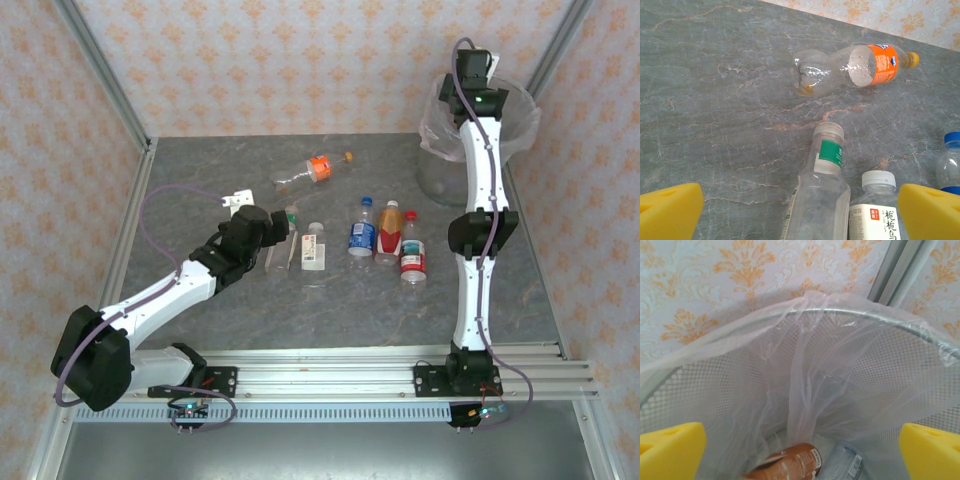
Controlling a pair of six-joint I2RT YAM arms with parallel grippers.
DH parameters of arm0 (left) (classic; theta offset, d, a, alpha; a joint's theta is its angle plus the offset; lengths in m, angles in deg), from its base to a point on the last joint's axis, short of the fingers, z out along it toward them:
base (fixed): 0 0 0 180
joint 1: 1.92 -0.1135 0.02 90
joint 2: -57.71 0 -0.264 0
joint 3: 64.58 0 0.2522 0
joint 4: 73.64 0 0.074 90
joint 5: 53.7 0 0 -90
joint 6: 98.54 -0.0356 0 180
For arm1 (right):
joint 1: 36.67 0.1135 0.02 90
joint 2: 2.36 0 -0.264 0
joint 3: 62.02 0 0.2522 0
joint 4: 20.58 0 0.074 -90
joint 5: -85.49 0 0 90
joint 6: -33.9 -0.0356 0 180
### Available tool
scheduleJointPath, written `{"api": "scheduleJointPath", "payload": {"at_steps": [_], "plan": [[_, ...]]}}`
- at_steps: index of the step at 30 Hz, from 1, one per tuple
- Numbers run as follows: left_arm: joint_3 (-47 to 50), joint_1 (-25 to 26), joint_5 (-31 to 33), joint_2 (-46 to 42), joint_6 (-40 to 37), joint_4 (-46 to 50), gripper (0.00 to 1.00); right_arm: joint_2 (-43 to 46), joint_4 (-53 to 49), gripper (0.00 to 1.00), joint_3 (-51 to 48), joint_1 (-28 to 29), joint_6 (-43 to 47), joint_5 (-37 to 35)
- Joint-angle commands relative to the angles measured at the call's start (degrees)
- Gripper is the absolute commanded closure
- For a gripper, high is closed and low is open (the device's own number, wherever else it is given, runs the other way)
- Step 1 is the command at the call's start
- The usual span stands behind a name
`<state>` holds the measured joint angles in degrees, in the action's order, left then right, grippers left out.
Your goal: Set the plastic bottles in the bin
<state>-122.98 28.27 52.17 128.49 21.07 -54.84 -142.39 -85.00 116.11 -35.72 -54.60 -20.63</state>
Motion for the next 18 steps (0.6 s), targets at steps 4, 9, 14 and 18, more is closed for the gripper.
{"api": "scheduleJointPath", "payload": {"at_steps": [4, 9, 14, 18], "plan": [[-1.0, -0.7, 1.4, -0.3, 0.7, 1.1, 0.00, 6.2, 0.5, 0.01, -0.5, -0.1, -1.5, -4.0], [-1.0, -0.7, 1.3, -0.1, 2.2, 0.8, 0.00, 6.7, -0.2, 0.01, 0.2, -0.2, -1.1, -3.0], [-1.1, -0.7, 1.0, 0.2, 2.2, 0.4, 0.00, 7.5, -0.9, 0.01, 0.8, -0.1, -2.2, -4.2], [-1.4, -0.7, 0.6, 0.8, 2.1, 0.2, 0.00, 8.4, -0.9, 0.01, 0.3, -0.1, -4.9, -6.4]]}}
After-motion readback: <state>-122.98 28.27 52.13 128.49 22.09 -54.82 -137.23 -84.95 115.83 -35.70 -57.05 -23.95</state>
